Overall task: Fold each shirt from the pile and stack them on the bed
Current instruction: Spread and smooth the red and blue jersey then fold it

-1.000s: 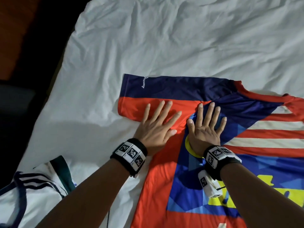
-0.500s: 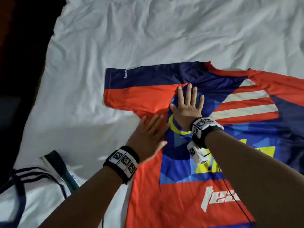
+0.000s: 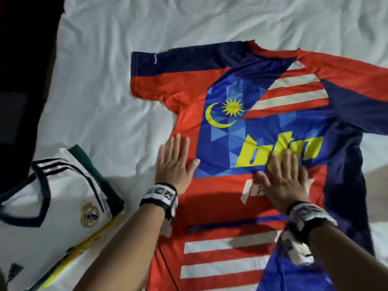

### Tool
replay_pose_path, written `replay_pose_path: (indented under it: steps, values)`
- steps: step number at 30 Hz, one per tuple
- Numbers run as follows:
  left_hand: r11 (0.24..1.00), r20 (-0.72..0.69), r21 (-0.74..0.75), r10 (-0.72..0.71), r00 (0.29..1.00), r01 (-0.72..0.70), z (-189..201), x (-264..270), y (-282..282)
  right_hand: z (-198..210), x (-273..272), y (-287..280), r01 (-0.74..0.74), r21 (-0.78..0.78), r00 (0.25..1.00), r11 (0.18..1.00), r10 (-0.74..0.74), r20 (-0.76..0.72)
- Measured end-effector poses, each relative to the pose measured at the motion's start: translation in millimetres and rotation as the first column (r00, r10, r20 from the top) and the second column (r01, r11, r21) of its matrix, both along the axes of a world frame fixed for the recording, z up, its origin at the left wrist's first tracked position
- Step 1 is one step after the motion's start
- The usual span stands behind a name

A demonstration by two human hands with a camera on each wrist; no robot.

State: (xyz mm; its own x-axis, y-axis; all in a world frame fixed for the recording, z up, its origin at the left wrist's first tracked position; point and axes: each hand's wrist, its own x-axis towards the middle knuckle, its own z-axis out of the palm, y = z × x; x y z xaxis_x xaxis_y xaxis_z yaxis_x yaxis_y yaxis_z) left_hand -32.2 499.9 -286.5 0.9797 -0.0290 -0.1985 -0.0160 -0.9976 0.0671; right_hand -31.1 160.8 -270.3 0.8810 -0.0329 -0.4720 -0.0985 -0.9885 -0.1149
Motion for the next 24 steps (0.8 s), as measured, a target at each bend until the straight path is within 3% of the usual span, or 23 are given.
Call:
replay_pose_path:
  steps: [2,5,8,10,12,15,18,20,22,24]
  values:
    - [0.994,0.004,0.023,0.109,0.994,-0.109,6.6,-5.6,17.2,11.4,-11.4,-38.5,0.085,-0.074,0.994,0.994,-0.090,-0.066]
    - [0.980,0.049,-0.039,0.198,0.979,-0.197,26.2,-21.3,0.9,28.6,-36.9,-40.2,0.054,-0.066,0.998,0.996,-0.055,-0.013]
    - [0.993,0.014,-0.099,-0.065,0.998,0.066,36.2,-66.4,-58.5,32.1,-77.2,12.6,-0.143,0.100,0.989,0.985,0.140,0.041]
    - [0.977,-0.056,-0.104,-0.191,0.980,0.184,28.2,-102.3,-80.0,26.8,-106.4,37.7,-0.178,0.166,0.984,0.970,0.181,-0.002]
    - [0.988,-0.085,-0.071,-0.140,0.986,0.134,17.1,-122.8,-65.6,23.3,-127.6,33.1,-0.081,0.134,0.991,0.988,0.094,-0.093]
    - [0.999,-0.072,0.028,-0.025,0.997,0.027,12.6,-135.9,-20.8,19.9,-149.0,-17.6,0.013,-0.005,0.988,1.000,-0.013,-0.151]
    - [0.984,-0.088,0.124,0.137,0.987,-0.126,25.4,-141.7,2.1,29.4,-160.4,-64.4,0.107,-0.125,0.982,0.986,-0.125,-0.139]
    - [0.982,-0.055,0.109,0.164,0.985,-0.157,35.9,-150.0,-13.3,33.2,-168.3,-68.5,0.176,-0.159,0.981,0.972,-0.187,-0.060]
    - [1.000,-0.005,-0.016,0.010,1.000,-0.010,48.7,-163.8,-48.5,38.6,-175.0,-46.7,0.149,-0.104,0.989,0.983,-0.147,0.029]
    - [0.981,-0.005,-0.100,-0.167,0.986,0.166,48.5,-185.5,-85.3,38.8,-185.0,-17.0,0.012,0.002,0.997,1.000,-0.013,0.074]
